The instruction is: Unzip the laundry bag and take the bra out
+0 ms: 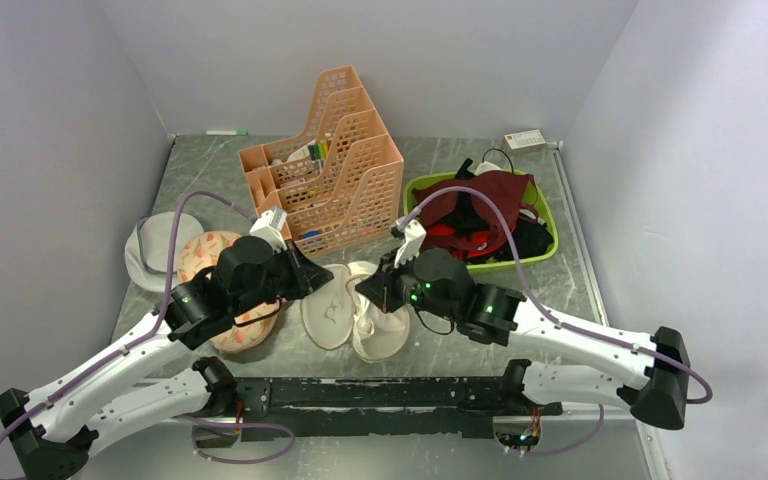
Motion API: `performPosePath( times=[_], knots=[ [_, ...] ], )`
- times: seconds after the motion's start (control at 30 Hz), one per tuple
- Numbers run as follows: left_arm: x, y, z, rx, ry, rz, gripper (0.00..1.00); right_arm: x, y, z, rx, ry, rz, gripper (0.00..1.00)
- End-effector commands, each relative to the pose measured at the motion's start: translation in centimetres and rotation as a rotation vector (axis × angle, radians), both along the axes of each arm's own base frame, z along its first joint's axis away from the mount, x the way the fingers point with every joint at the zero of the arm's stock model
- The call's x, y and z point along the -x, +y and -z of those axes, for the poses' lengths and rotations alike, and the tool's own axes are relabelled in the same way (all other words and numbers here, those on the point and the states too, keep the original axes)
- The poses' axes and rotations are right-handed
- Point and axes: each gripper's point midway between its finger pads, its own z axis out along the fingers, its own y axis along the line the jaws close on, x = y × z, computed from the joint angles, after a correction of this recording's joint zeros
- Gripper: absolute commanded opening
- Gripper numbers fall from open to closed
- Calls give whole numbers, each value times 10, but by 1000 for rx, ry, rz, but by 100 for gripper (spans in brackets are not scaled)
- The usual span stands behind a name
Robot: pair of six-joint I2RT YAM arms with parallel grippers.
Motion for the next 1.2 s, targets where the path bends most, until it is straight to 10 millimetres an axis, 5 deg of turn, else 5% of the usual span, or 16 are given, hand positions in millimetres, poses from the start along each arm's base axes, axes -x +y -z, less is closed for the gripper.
performPosePath(
  times=[0.0,0.17,0.27,0.33,0.4,0.57,0.63,0.7,0.9,1.17],
  knots=[
    [-2,0,-10,19,-21,-3,7,6,14,-88,-278,-57,-39,0],
    [-1,8,-15,21,-38,-27,7,-7,2,-119,-245,-93,41,0],
    [-1,14,-14,12,-33,-52,7,3,1,-154,-334,-100,0,0],
    [-1,15,-18,23,-40,-57,7,10,5,-158,-338,-83,-38,0],
    [0,16,-24,40,-55,-57,7,9,9,-132,-245,-45,-46,0],
    [1,23,-37,52,-83,-76,7,11,6,-11,42,97,-46,0],
    [1,27,-38,41,-87,-89,7,25,10,8,76,140,-124,0],
    [0,30,-34,27,-83,-101,7,43,24,-7,14,134,-266,0],
    [-1,14,-20,42,-48,-57,7,91,40,-109,-344,-4,-580,0],
    [0,9,-16,37,-32,-33,7,71,30,-185,-503,-120,-501,0]
  ],
)
